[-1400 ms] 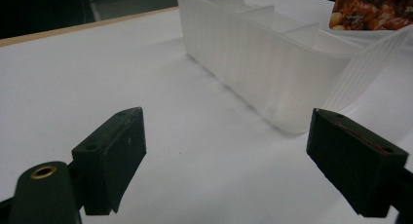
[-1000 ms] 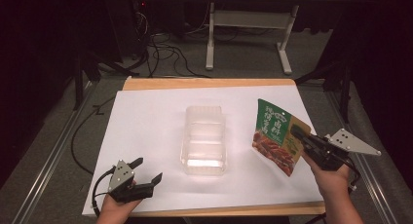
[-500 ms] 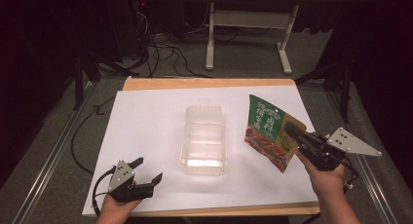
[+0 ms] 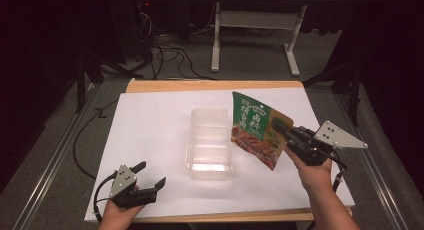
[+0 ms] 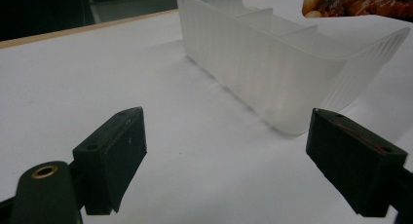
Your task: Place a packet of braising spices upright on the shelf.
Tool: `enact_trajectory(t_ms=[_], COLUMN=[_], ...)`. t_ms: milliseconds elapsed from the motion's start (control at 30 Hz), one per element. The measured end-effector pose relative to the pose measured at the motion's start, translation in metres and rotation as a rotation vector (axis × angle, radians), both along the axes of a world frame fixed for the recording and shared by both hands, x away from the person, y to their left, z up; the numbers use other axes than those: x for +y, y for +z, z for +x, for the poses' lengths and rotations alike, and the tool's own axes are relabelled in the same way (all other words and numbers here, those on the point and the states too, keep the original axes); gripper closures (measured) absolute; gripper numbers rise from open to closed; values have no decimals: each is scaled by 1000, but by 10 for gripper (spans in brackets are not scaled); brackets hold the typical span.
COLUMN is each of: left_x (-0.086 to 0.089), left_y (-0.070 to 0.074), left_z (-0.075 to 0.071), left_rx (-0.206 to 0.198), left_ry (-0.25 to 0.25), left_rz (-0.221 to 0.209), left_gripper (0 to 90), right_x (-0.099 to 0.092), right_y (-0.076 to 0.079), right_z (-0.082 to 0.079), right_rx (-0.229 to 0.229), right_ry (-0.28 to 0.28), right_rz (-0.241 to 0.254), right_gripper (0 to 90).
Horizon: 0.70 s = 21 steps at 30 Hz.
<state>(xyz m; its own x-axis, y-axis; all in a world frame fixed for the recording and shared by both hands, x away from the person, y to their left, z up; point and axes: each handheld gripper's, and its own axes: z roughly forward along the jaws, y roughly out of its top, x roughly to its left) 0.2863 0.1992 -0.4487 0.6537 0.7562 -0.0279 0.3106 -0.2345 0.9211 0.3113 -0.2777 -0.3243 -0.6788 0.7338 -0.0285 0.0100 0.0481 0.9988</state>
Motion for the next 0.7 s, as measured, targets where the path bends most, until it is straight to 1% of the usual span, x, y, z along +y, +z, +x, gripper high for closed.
enact_trajectory(t_ms=[133,300,567,700], left_x=[1,2,2,2], left_y=[0,1,1,2], left_z=[0,-1,-1,-1], left_rx=[-2,-3,-5,-8], left_ry=[3,3,-4,-3], left_rz=[-1,-3,1,-2], left_gripper=[153,153,153,153], right_x=[8,19,38,46], right_y=[3,5,4,3], right_z=[6,14,29,37], right_rx=[-14,-18,-37,-35], right_ry=[11,30,62,78], right_rz=[10,16,8,1], right_gripper=[900,900,900,900])
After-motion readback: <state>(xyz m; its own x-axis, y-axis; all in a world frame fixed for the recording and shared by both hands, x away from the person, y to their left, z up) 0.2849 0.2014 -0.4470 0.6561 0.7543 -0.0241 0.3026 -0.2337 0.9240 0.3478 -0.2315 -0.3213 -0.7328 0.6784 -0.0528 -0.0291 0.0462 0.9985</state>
